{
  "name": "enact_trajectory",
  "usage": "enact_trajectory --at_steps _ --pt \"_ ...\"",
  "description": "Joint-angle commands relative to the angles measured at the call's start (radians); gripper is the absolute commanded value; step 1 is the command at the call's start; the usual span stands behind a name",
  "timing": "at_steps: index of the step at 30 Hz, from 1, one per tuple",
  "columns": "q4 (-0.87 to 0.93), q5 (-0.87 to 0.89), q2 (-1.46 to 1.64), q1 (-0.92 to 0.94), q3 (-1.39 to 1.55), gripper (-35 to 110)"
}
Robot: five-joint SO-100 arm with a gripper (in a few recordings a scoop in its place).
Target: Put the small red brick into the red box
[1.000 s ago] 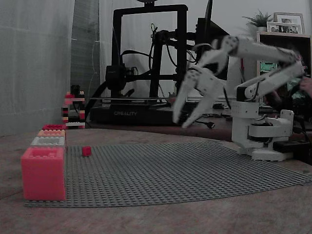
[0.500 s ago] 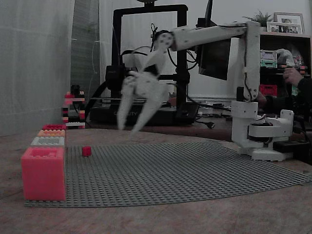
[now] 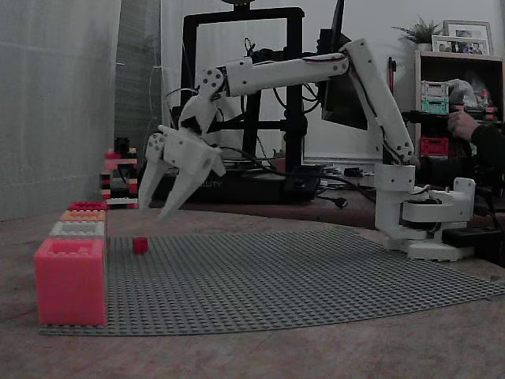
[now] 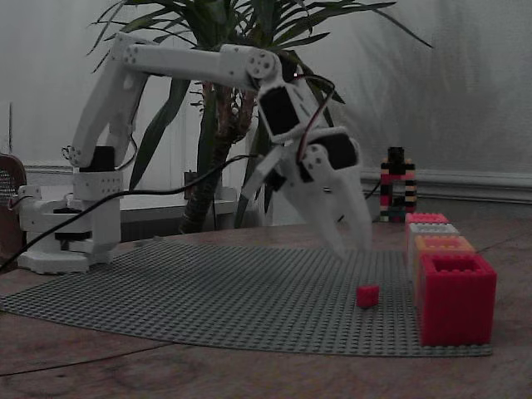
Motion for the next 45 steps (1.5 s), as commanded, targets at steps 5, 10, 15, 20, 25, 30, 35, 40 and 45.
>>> enact_trajectory --at_steps 5,10,15,20,25,30,35,40,45 --pt "0.054 0.066 -0.028 0.02 -0.155 16" --pt "0.054 0.078 -0.064 0.02 -0.187 16" --pt "0.052 0.08 -0.103 0.02 -0.227 16" --pt "0.064 0.086 -0.163 0.02 -0.273 16" --pt "0.075 0.087 -0.212 0.02 -0.324 16" --pt "0.094 0.087 -0.249 0.02 -0.371 16" --pt "0.094 0.084 -0.27 0.02 -0.393 13" --pt "0.094 0.081 -0.278 0.02 -0.399 1" --pt "0.095 0.084 -0.272 0.02 -0.402 0"
